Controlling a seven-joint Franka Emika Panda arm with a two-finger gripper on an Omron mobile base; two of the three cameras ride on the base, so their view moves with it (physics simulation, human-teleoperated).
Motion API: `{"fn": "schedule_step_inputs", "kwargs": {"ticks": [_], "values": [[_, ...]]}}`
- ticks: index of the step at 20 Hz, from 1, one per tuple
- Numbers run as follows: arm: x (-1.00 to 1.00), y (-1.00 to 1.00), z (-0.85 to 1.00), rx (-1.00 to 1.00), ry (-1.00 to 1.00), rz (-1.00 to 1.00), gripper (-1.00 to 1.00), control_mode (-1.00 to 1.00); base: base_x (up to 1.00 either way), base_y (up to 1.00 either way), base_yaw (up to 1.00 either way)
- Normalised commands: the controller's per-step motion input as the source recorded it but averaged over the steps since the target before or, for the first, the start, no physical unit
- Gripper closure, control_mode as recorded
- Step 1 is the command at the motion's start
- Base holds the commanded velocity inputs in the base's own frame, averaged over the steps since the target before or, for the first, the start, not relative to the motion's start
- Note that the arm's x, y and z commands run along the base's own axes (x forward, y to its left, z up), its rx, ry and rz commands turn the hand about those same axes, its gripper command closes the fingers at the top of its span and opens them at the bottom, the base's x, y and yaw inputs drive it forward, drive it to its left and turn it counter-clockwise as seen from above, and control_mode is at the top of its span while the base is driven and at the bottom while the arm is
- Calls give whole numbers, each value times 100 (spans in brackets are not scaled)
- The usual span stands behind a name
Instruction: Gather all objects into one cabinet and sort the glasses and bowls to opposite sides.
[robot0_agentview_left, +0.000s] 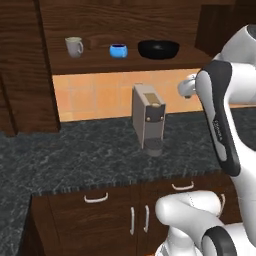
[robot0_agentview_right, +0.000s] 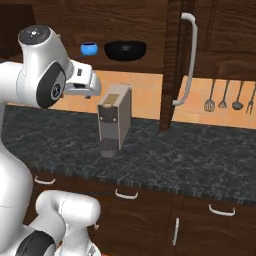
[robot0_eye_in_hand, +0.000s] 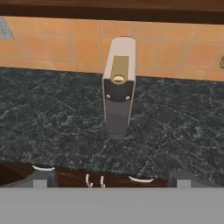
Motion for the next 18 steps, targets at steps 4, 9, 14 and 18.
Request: {"fn": "schedule_step_inputs", "kwargs": {"ticks": [4,9,14,18], "values": [[0,0,0,0,0,0,-100,100,-37,45,75],[0,0,0,0,0,0,-100,100,-14,25,100],[0,0,0,0,0,0,-100,100,-48,46,95],[0,0,0,0,0,0,-100,100,-37,69,84]]}}
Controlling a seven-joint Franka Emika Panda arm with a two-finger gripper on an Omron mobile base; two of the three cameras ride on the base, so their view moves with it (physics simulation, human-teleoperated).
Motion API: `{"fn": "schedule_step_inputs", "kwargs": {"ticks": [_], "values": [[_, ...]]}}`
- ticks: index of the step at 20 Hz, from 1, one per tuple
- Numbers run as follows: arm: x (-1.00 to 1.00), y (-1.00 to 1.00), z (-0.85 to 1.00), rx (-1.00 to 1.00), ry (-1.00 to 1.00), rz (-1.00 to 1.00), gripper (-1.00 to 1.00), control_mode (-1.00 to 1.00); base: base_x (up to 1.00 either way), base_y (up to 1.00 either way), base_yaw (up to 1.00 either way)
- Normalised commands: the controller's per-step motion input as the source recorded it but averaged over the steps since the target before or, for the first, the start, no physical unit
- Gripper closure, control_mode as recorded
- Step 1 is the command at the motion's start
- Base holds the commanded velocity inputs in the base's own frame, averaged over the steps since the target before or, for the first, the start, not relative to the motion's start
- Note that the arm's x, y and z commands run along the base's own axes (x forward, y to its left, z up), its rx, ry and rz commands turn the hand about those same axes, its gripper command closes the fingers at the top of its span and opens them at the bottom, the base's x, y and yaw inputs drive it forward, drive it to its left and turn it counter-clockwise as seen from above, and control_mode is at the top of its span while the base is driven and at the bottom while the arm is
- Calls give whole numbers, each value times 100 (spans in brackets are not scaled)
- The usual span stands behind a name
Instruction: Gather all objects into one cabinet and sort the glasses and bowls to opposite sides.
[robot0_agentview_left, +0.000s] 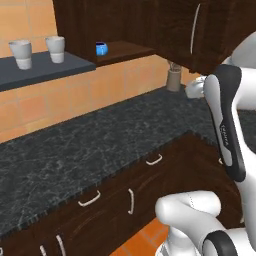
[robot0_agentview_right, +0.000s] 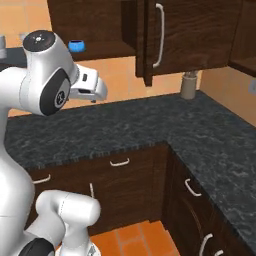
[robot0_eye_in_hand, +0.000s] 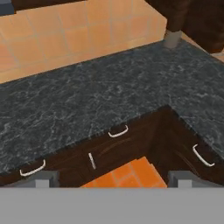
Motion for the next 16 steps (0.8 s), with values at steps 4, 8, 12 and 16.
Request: {"fn": "schedule_step_inputs", "kwargs": {"ticks": [4,8,12,16], "values": [[0,0,0,0,0,0,-100,100,12,16,21],[0,0,0,0,0,0,-100,100,49,0,16],[0,0,0,0,0,0,-100,100,60,0,41],[0,0,0,0,0,0,-100,100,11,-34,21]]}}
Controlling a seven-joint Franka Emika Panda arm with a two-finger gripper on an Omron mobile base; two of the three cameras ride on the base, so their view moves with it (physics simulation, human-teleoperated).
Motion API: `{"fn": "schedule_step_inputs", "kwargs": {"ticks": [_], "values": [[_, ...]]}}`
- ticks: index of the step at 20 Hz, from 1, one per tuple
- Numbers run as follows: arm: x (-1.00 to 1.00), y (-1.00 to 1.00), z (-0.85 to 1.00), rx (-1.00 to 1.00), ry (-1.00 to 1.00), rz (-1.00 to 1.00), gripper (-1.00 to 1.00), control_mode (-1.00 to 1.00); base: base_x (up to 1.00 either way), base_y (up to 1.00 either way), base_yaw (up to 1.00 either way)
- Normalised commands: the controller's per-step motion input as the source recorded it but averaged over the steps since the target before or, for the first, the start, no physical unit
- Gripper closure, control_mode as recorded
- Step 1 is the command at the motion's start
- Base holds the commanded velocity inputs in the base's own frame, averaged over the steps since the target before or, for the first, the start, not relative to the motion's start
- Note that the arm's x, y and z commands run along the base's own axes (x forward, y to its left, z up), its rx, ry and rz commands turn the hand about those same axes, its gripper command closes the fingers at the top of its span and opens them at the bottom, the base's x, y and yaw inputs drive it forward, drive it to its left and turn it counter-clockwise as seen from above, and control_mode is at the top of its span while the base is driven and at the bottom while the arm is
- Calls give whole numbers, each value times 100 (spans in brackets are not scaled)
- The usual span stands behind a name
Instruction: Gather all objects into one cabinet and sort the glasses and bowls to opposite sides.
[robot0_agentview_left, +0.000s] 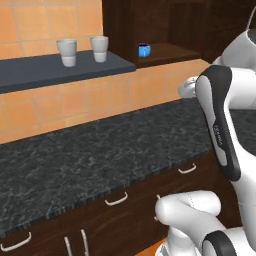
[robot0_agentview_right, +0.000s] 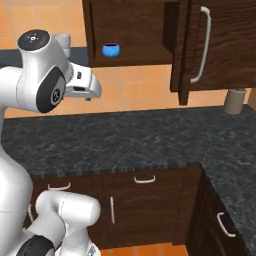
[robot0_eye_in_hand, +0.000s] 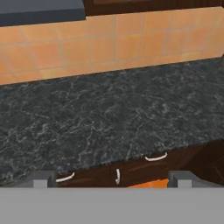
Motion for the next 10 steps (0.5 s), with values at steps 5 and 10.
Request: {"fn": "schedule_step_inputs", "kwargs": {"ticks": [5,10], "values": [[0,0,0,0,0,0,-100,100,12,-36,12],[0,0,0,0,0,0,-100,100,41,-15,15]]}}
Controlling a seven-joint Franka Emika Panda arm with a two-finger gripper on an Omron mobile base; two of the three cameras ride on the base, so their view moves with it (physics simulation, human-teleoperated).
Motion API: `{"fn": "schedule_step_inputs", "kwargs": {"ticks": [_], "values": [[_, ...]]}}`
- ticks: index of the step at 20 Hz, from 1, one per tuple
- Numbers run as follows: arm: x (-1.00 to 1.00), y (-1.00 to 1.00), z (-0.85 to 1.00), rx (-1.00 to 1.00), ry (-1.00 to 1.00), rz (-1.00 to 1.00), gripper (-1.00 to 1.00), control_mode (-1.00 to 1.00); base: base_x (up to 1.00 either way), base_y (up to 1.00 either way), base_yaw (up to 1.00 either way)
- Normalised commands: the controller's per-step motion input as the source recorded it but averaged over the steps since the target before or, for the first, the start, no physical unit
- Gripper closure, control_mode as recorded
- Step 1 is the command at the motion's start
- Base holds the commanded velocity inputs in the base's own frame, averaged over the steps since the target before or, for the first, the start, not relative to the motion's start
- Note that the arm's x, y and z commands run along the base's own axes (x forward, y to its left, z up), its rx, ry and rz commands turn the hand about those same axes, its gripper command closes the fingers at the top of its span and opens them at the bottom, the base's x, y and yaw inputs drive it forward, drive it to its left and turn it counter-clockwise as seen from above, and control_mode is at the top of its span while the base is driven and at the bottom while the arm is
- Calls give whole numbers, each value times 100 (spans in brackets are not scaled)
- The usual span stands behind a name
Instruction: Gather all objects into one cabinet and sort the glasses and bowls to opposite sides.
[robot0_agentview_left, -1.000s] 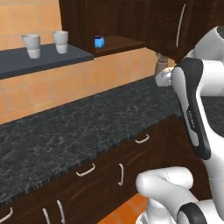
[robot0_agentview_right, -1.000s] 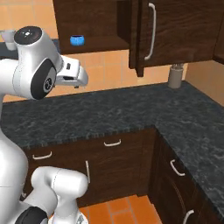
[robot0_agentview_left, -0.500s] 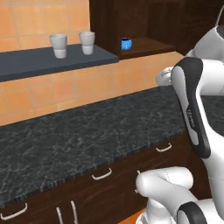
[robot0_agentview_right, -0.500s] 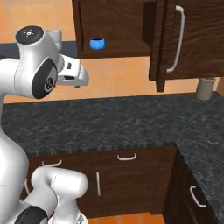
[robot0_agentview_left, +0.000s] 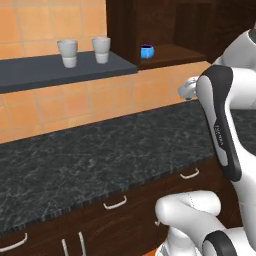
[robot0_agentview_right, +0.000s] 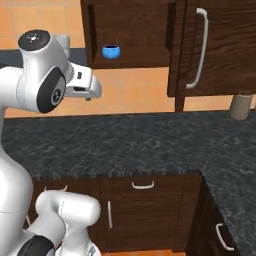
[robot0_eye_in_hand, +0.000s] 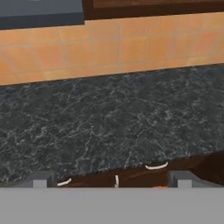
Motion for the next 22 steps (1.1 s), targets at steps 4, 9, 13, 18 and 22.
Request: {"fn": "schedule_step_inputs", "kwargs": {"ticks": [4,9,13,18,22], "values": [[0,0,0,0,0,0,-100,100,47,-21,15],[0,0,0,0,0,0,-100,100,45,-30,14],[0,0,0,0,0,0,-100,100,65,-18,12],[0,0,0,0,0,0,-100,100,48,-11,5],[10,-7,0,2,0,0,-100,-100,19,0,0]]}}
